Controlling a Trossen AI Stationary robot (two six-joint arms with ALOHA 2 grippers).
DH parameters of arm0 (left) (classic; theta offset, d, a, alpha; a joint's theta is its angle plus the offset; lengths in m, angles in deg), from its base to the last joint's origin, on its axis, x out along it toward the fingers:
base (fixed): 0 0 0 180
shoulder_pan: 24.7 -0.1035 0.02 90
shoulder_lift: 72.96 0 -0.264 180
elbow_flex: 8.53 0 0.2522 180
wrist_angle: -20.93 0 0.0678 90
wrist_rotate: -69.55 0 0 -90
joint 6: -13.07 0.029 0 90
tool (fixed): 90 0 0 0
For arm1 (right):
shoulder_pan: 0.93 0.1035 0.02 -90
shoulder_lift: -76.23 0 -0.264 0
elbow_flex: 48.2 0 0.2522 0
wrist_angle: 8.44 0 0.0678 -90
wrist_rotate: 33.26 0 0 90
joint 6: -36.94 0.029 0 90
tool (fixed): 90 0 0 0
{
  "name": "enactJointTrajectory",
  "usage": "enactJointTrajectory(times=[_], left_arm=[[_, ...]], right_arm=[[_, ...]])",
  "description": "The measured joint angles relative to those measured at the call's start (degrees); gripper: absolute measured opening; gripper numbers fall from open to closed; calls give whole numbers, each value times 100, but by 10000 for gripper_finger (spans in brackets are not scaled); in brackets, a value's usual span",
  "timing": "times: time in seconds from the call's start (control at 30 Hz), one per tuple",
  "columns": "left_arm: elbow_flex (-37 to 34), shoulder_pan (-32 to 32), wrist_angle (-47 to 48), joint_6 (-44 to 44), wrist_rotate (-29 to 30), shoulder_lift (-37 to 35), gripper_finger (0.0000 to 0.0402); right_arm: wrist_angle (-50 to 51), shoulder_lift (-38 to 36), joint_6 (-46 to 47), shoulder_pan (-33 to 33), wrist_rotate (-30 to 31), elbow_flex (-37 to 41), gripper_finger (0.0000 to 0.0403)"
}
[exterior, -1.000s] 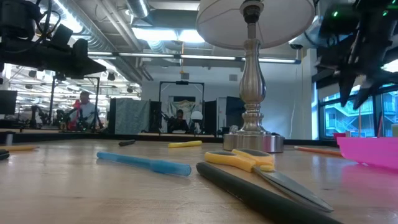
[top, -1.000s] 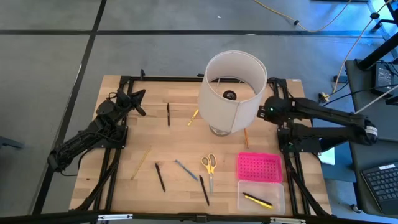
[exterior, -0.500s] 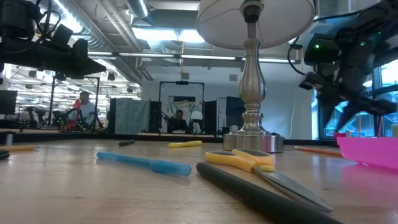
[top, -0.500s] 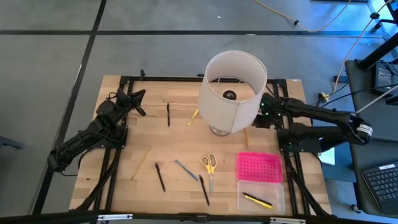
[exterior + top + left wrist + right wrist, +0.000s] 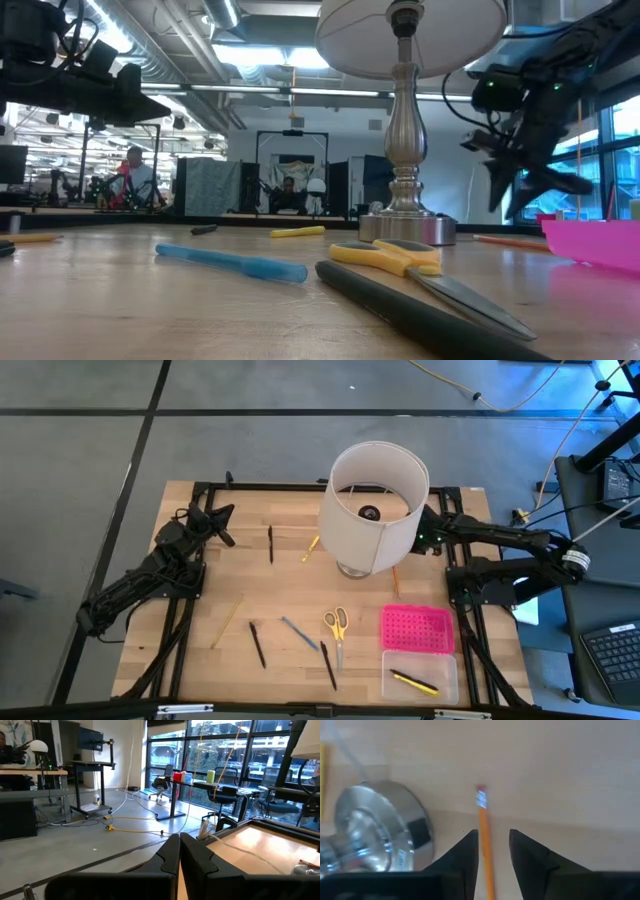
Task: Pick & place school supplies into a supply box
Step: Put the yellow pencil into the supply box
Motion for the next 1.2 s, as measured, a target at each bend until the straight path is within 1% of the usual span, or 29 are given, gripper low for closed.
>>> enactJointTrajectory(times=[0.13,0.27,0.33,0.4,0.57,0.7,1.03,1.2], left_arm=[[0,2,0,1,0,0,6],[1,2,0,0,0,-1,6],[0,1,2,0,0,-1,6],[-1,1,5,0,0,-1,6],[1,1,83,0,0,1,6],[0,2,122,1,0,0,6],[0,1,122,1,15,1,6],[-1,0,122,0,17,1,6]], right_arm=[[-706,286,-549,2,7,0,113],[-1091,452,-743,2,10,0,113],[-1102,492,-782,2,9,0,113],[-1082,519,-1008,2,13,0,113],[-1083,646,-1226,2,301,0,113],[-1111,788,-1732,18,305,0,113],[-1183,1025,-1768,48,306,0,113],[-1335,1146,-1904,175,449,0,113]])
